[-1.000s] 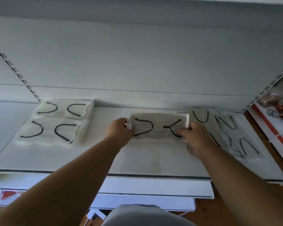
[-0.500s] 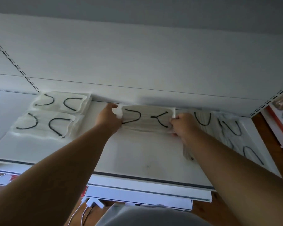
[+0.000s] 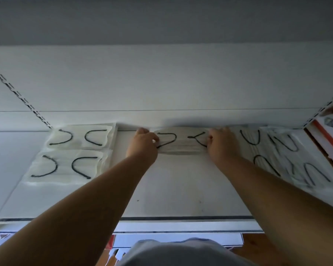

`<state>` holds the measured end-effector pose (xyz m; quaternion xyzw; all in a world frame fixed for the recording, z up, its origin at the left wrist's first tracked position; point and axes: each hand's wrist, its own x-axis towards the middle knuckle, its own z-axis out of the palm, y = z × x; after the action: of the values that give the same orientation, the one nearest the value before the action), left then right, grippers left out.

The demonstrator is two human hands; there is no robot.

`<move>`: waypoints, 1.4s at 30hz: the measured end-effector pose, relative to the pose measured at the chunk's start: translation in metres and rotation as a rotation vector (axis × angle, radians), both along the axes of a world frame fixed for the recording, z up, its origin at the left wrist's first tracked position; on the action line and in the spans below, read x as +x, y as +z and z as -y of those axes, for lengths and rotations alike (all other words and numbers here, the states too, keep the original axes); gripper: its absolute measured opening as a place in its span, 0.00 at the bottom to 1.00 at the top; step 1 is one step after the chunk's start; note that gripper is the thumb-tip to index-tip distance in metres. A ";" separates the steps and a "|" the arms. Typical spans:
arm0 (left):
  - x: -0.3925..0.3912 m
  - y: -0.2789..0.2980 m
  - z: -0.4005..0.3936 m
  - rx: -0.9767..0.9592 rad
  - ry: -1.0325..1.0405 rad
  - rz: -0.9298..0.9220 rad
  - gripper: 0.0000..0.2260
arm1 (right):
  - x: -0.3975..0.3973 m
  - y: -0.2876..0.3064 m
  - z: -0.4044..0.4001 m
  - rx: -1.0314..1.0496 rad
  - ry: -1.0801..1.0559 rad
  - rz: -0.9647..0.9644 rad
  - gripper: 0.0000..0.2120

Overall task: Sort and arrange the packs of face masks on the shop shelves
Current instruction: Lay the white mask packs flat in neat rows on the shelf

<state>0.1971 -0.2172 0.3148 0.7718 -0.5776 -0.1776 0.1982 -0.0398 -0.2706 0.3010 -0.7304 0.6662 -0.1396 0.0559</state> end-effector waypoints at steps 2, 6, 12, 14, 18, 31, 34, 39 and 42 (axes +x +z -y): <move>-0.002 0.004 -0.006 -0.060 -0.066 0.173 0.11 | 0.001 0.002 -0.014 -0.168 0.109 -0.093 0.07; -0.010 0.010 -0.012 -0.163 -0.349 0.318 0.20 | 0.004 0.000 -0.028 -0.202 0.356 -0.179 0.20; -0.009 0.004 0.005 -0.110 -0.486 0.498 0.20 | 0.004 0.000 -0.011 -0.085 0.419 -0.211 0.15; -0.010 0.005 0.009 -0.106 -0.484 0.508 0.19 | 0.004 0.004 -0.007 -0.072 0.429 -0.221 0.15; -0.010 0.011 0.013 -0.033 -0.459 0.429 0.21 | 0.007 0.009 -0.006 -0.042 0.423 -0.244 0.17; -0.074 0.026 -0.032 -0.135 -0.509 0.180 0.14 | -0.032 0.013 -0.047 -0.091 0.284 0.037 0.10; -0.101 0.028 -0.036 -0.077 -0.514 0.088 0.13 | -0.052 0.019 -0.052 -0.062 0.256 0.058 0.13; -0.167 0.032 -0.045 0.242 -0.339 -0.432 0.21 | -0.114 0.020 -0.055 0.125 -0.016 -0.168 0.24; -0.208 0.029 -0.039 0.317 -0.093 -0.735 0.25 | -0.146 0.014 -0.063 0.262 -0.097 -0.035 0.27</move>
<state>-0.0113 -0.1781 0.3437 0.6508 -0.4681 -0.5375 0.2617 -0.1854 -0.2078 0.3146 -0.6860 0.7142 -0.0411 0.1326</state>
